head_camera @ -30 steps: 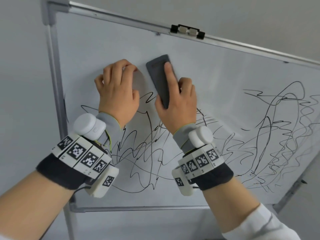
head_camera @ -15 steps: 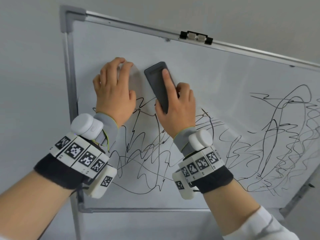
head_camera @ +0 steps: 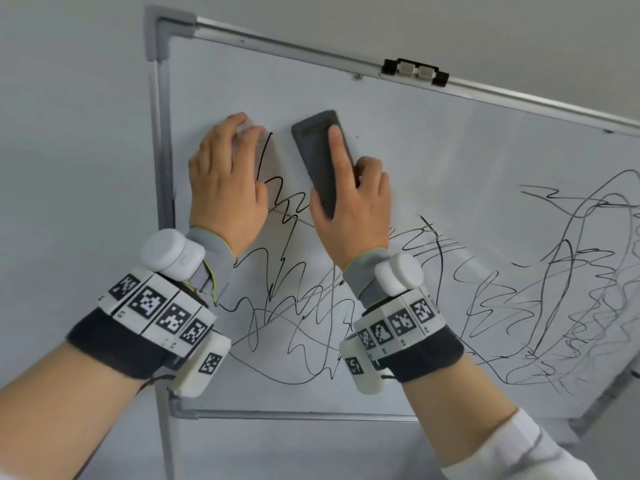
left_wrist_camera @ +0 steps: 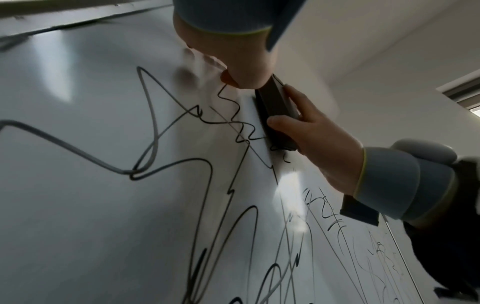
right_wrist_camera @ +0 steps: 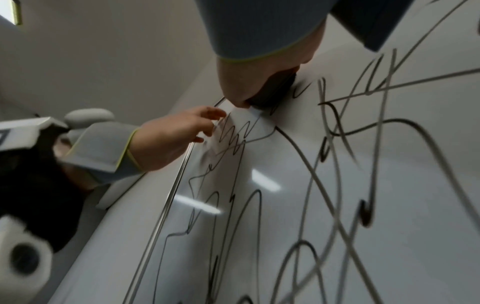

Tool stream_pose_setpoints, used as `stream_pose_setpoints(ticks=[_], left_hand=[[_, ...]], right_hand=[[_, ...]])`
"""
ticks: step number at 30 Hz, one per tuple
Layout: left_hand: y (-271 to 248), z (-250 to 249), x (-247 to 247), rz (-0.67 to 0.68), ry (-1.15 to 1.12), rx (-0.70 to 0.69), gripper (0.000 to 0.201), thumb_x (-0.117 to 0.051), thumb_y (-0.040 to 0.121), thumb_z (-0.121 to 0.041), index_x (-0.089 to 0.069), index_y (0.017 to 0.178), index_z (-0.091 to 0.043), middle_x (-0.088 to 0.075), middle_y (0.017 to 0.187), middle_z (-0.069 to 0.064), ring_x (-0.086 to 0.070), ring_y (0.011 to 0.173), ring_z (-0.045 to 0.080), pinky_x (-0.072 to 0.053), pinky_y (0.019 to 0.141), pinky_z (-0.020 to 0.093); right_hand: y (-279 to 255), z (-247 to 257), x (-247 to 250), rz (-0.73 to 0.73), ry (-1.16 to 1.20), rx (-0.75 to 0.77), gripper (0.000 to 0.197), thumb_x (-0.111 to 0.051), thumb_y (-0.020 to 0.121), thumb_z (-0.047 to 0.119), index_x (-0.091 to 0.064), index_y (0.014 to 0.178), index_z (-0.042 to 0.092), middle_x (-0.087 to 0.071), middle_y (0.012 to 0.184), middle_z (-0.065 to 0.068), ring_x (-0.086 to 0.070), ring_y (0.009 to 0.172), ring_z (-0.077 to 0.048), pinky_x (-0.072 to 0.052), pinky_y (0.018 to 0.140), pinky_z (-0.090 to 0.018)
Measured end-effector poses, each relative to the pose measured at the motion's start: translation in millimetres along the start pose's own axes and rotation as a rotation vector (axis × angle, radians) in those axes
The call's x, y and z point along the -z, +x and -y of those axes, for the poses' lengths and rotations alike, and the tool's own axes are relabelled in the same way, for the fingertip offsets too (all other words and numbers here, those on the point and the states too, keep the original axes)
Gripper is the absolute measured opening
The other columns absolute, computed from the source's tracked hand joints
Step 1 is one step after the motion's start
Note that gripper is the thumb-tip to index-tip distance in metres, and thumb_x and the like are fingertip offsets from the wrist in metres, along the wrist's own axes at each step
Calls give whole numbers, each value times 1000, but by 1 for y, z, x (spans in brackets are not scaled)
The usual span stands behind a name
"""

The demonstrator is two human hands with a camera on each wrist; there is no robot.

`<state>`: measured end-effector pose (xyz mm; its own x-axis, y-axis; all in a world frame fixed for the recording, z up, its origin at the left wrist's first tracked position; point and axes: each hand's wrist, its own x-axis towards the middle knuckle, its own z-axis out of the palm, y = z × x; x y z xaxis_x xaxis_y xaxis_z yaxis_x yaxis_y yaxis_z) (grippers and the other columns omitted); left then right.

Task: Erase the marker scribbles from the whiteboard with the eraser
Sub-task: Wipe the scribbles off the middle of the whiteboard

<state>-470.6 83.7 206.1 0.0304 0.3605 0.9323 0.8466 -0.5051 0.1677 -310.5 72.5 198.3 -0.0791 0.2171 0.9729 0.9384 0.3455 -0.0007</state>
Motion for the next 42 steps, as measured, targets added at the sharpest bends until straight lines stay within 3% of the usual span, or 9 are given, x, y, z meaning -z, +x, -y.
stream_pose_setpoints(ticks=[3,8,16,22,28,32,37,42], left_hand=[[0,3,0,3,1,1,60,-42,70,1,-44,129,-7,-35,142,12,-31,128,31,-28,100,45],[-2,7,3,-4,-17,7,60,-41,71,5,-45,129,-7,-36,143,10,-31,129,29,-27,102,43],[-5,23,9,-21,25,0,65,-33,69,-8,-43,132,-4,-41,139,11,-38,125,29,-31,99,40],[-9,29,9,-38,28,22,62,-35,66,-6,-46,127,-8,-43,135,11,-36,122,28,-28,96,41],[-11,33,14,-42,139,71,61,-28,63,-12,-48,121,-13,-40,135,14,-33,120,33,-30,92,46],[-12,36,14,-16,149,86,60,-29,64,-11,-48,121,-17,-37,138,15,-31,126,37,-29,94,49],[-11,36,13,-11,101,59,57,-45,67,-2,-49,122,-14,-37,137,16,-30,127,38,-27,99,50],[-8,34,10,-3,77,27,56,-33,68,-11,-48,122,-13,-39,136,15,-31,124,34,-28,98,47]], right_hand=[[9,9,-2,-2,7,-14,65,-63,77,25,-46,138,14,-51,93,-17,-46,73,-31,-43,65,-36],[-7,26,-8,126,3,79,67,-67,73,25,-48,138,19,-52,94,-15,-46,73,-30,-42,63,-37],[13,24,-9,0,7,13,67,-62,74,23,-47,138,15,-53,93,-16,-46,71,-31,-44,62,-38],[-16,31,-17,129,-22,120,63,-60,75,26,-50,137,22,-54,94,-13,-44,71,-29,-44,61,-39],[22,33,-8,-20,-33,35,67,-62,71,24,-49,137,19,-54,93,-16,-45,69,-32,-45,59,-40],[15,40,-15,19,-20,66,66,-60,72,25,-49,137,20,-53,93,-15,-45,71,-31,-43,60,-38],[-13,42,-20,108,-21,141,61,-60,75,27,-51,136,23,-53,94,-13,-44,72,-30,-43,63,-37],[6,20,-10,-26,-19,27,65,-63,74,23,-48,137,17,-52,93,-17,-46,72,-32,-45,66,-40]])
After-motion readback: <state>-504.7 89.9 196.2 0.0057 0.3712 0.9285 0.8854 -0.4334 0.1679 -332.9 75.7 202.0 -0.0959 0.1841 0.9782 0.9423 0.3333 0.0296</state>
